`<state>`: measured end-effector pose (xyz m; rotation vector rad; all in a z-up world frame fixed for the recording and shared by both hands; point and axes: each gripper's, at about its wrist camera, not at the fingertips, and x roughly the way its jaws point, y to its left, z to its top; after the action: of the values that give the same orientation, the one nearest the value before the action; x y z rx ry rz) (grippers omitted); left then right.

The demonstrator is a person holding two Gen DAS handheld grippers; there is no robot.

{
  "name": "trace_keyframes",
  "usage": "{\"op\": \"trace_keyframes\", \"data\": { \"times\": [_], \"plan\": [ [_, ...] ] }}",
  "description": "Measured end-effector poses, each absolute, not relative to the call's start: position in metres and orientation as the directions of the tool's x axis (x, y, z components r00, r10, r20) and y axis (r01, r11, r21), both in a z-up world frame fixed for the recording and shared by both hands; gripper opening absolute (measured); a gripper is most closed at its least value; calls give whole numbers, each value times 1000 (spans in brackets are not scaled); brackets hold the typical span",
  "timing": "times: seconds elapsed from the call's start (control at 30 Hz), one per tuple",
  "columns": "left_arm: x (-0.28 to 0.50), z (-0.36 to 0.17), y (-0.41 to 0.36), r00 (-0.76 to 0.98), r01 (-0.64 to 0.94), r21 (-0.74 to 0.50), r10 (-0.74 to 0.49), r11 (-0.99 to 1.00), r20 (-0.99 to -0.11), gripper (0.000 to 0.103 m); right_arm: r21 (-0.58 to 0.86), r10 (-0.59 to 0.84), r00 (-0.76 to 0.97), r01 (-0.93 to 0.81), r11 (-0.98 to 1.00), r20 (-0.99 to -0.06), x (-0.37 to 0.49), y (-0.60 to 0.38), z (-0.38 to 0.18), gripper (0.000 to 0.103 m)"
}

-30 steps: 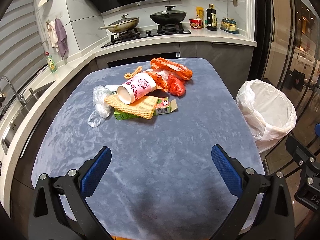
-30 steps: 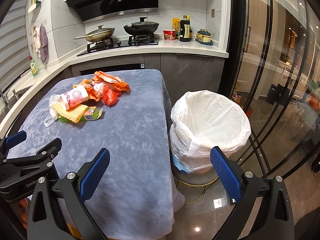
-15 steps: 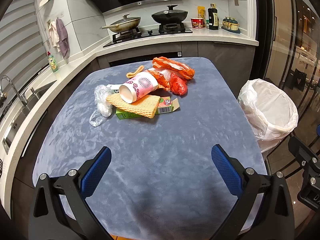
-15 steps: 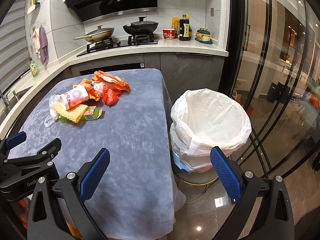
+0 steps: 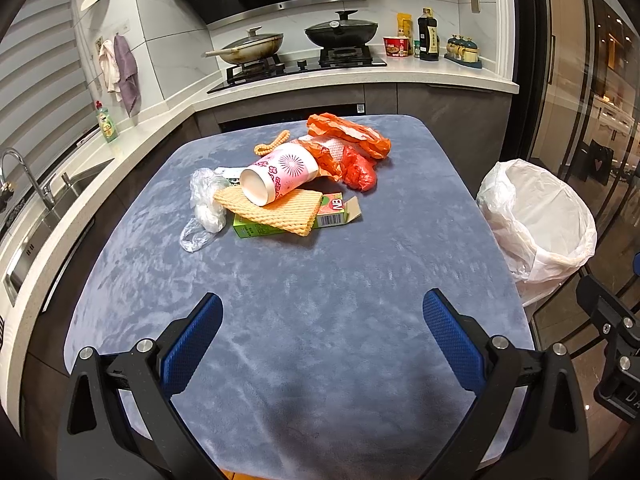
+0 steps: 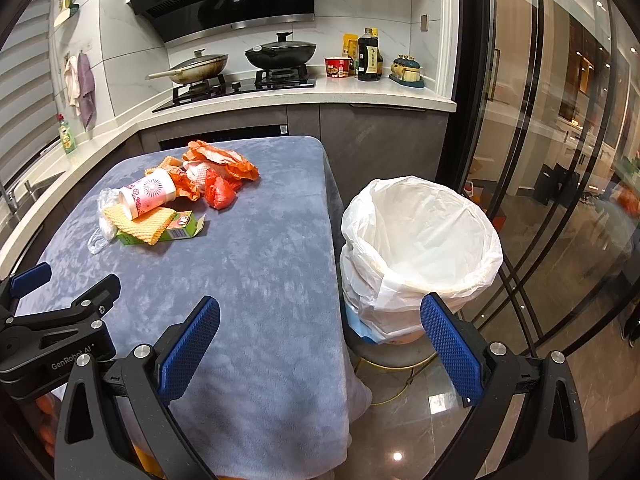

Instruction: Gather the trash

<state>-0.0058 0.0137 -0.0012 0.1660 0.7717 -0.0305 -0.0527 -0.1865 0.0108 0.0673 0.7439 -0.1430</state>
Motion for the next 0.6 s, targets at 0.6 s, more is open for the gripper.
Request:
{"op": "trace_keyframes", "data": {
  "times": [0.6],
  "plan": [
    [23, -9, 42, 685, 50, 57, 7, 997, -729, 96, 2, -107, 721, 148, 989, -685, -34, -169, -4, 96]
  ]
}}
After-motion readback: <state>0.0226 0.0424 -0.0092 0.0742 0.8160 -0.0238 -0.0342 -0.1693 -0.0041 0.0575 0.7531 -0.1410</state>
